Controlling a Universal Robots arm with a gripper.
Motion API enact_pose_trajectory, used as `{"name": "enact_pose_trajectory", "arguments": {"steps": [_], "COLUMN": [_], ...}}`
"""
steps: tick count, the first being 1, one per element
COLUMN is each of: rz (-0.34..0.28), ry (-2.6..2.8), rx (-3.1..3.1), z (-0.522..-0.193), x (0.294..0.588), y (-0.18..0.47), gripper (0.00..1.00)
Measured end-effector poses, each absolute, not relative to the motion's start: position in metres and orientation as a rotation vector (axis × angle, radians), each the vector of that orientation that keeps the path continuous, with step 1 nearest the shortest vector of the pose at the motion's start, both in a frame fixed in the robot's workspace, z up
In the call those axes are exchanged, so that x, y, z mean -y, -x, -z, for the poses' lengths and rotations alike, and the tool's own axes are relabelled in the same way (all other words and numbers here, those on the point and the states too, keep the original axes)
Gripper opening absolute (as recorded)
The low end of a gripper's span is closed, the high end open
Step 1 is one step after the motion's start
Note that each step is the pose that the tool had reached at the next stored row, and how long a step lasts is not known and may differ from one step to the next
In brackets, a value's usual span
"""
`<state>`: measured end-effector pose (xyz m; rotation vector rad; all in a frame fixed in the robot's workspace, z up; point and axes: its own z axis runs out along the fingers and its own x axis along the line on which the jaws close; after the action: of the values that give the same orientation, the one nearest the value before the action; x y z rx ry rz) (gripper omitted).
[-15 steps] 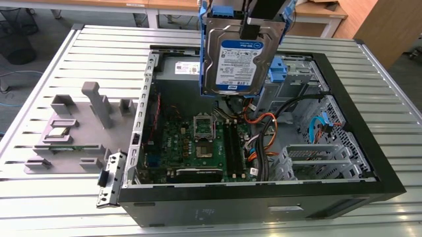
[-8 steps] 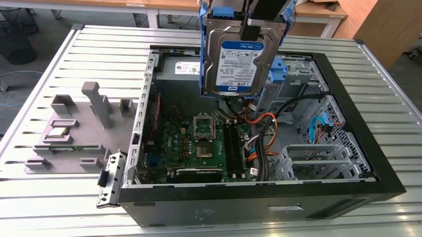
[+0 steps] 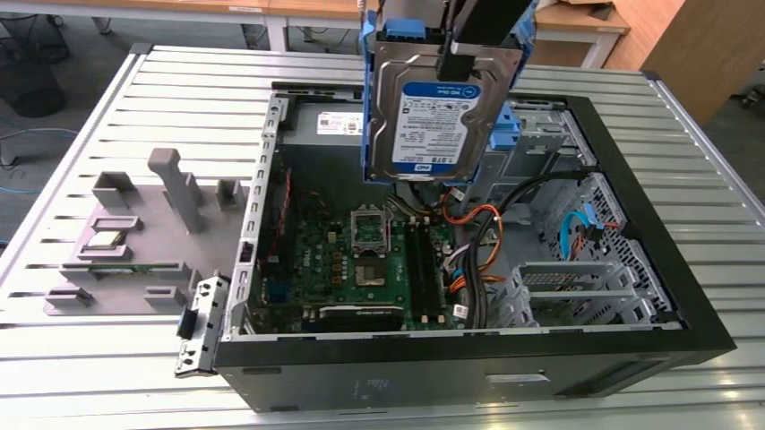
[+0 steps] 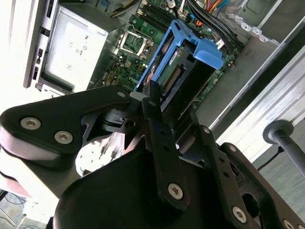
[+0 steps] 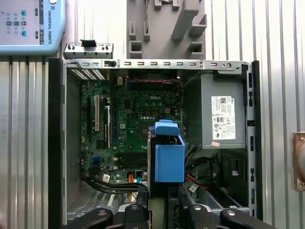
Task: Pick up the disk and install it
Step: 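Pick up the disk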
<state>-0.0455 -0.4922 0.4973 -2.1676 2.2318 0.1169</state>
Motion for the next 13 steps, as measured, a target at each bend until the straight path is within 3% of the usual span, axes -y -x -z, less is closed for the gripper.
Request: {"name": "enact_pose_trajectory", "arguments": {"steps": [13], "rz": [-0.117], "ry": [2.168], "rx": [-2.232], "z": [-0.497], "x": [0.508], "y": [0.045], "gripper": [0.35]}}
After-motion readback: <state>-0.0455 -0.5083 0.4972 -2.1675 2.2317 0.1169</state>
